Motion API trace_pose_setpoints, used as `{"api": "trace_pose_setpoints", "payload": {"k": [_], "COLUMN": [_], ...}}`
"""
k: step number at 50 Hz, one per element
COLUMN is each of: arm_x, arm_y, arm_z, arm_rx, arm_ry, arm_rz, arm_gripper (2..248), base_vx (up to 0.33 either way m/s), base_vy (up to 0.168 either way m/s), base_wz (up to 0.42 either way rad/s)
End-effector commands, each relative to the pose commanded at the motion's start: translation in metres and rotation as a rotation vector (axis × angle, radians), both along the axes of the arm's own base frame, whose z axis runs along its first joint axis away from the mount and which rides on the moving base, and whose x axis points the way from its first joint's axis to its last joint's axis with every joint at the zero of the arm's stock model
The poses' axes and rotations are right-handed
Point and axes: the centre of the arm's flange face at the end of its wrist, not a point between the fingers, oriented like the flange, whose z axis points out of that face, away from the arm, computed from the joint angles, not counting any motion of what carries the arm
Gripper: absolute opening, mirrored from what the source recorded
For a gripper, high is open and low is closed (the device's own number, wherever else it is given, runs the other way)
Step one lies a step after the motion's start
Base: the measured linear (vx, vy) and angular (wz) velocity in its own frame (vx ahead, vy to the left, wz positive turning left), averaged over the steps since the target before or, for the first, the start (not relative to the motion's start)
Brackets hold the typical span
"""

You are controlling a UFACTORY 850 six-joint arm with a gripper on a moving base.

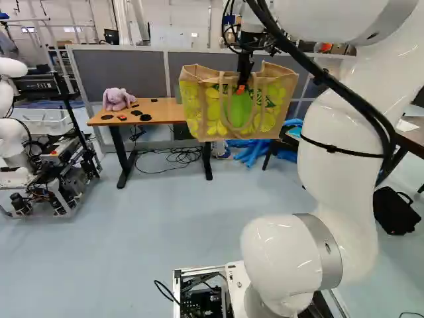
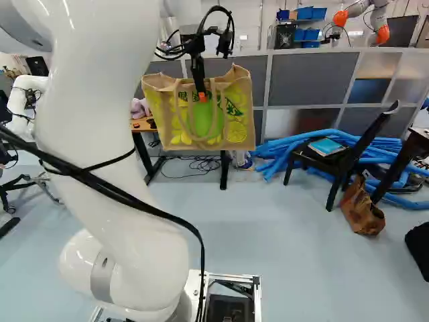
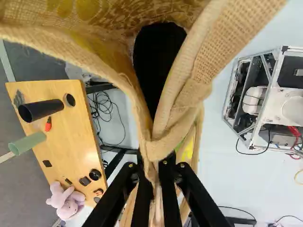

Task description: Pick up the bag on the ground and place it on the table

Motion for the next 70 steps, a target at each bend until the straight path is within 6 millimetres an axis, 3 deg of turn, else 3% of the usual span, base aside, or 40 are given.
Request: {"api": "trace_pose_setpoints", "payload": {"k": [70], "arm_x": [0.0], "arm_y": [0.0], "arm_z": [0.0], "arm_rx": [0.0], "arm_ry": [0.0], "arm_rz": [0.0], "arm_gripper": [23], "base_vx": [0.16], "base_vy": [0.116], "base_wz": [-0.026]}}
